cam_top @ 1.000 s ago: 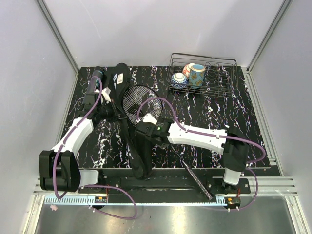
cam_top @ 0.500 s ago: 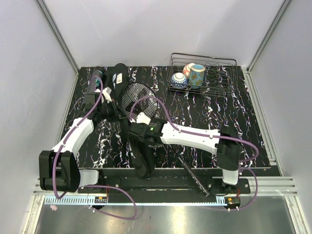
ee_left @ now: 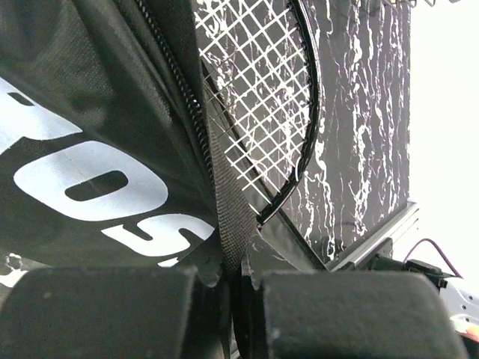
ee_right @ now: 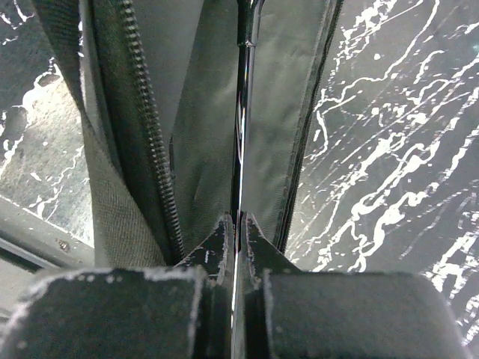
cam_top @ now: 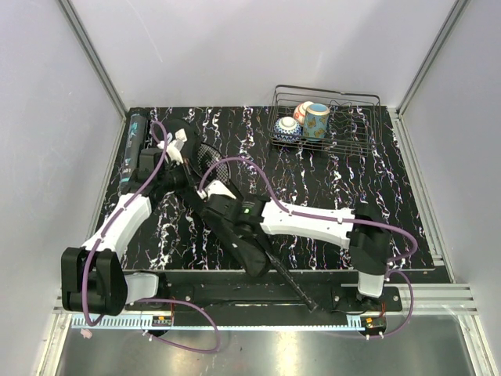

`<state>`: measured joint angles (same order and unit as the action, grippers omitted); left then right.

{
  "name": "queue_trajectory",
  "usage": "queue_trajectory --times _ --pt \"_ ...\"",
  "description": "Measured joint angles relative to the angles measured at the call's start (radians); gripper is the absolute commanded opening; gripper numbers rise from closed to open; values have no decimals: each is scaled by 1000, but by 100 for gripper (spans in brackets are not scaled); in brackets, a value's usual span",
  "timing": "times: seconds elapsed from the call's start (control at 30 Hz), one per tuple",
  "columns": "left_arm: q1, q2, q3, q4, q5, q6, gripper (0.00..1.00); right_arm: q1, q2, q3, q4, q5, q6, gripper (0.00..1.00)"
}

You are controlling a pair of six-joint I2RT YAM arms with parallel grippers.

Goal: Pack up the badminton gear

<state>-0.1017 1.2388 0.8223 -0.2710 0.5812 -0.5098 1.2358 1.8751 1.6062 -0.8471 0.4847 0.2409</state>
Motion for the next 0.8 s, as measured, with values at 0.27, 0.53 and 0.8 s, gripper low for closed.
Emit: queue_trajectory --times 0.27,0.53,0.8 --pt "-84 -2 -27 94 95 -11 0 -101 -163 -230 223 -126 29 0" --pt "-153 2 -27 139 159 4 0 -158 -186 -238 335 -140 72 0" --pt "-193 77 -24 184 264 -12 0 -200 -161 -217 464 -13 152 0"
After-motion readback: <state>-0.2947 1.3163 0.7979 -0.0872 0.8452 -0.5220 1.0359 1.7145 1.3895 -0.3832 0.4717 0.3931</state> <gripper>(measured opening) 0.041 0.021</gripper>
